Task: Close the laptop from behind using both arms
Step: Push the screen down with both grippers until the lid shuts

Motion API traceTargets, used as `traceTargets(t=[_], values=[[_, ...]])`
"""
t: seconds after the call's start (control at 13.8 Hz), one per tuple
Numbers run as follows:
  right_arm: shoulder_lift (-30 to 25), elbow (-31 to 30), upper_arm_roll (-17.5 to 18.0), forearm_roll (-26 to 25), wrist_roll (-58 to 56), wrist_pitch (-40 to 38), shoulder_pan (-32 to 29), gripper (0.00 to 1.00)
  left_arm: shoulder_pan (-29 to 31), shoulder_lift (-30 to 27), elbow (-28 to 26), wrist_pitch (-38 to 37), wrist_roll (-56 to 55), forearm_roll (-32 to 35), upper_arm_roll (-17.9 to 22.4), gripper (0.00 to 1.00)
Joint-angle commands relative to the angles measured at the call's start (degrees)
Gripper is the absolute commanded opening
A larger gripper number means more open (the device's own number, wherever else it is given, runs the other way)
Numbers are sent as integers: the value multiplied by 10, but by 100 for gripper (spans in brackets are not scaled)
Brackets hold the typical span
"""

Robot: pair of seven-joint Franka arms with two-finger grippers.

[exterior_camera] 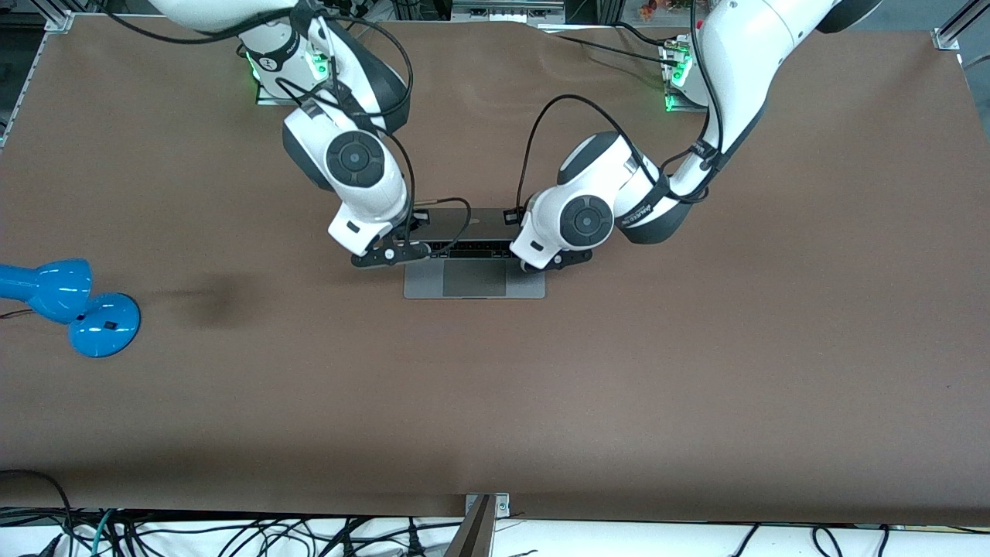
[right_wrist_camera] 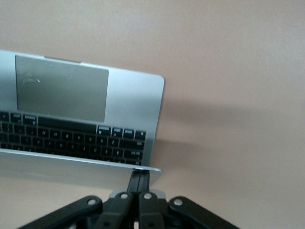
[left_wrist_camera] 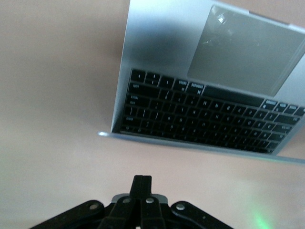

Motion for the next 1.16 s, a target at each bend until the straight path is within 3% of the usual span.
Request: traceTargets(t=[0.0,0.44,0.65,1.09], values=[[49,46,4,-29,1,-4,2,0,-10,39,46,-1,-7,20,9,0],[119,88,-5,-52,-2,23,6,0,-20,89,78,29,-4,48,27,0],[140,90,-5,-93,-2,32,10,0,-36,117,103,30,-5,64,42,0],[173,90,-16,-112,-6,83,9,0,-56,137,107,71,-1,64,74,0]])
